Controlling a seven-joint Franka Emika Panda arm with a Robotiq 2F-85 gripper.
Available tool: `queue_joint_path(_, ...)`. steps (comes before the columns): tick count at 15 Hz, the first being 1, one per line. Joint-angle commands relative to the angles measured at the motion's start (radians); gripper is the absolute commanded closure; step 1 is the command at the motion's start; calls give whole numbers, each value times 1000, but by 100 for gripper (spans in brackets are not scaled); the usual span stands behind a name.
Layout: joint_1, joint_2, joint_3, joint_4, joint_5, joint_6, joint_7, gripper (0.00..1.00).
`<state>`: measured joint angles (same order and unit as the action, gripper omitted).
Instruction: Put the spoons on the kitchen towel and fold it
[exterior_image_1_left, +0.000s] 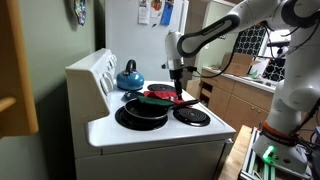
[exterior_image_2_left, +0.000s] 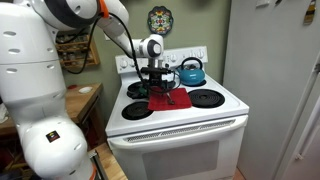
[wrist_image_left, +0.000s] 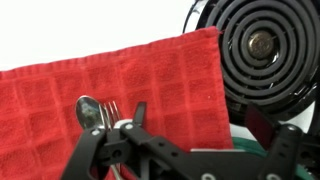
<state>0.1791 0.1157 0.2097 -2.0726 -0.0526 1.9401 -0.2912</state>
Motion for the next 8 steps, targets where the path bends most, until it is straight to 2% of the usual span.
queue_joint_path(1,-2,-20,-2,-59,35,55,-12,0)
queue_joint_path(5,-2,-13,-2,-73,37,108,-21,1)
queue_joint_path(7,-3,-8,-3,-75,39,125,-24,7)
queue_joint_path(8,-3,-8,-2,-78,39,133,-24,14)
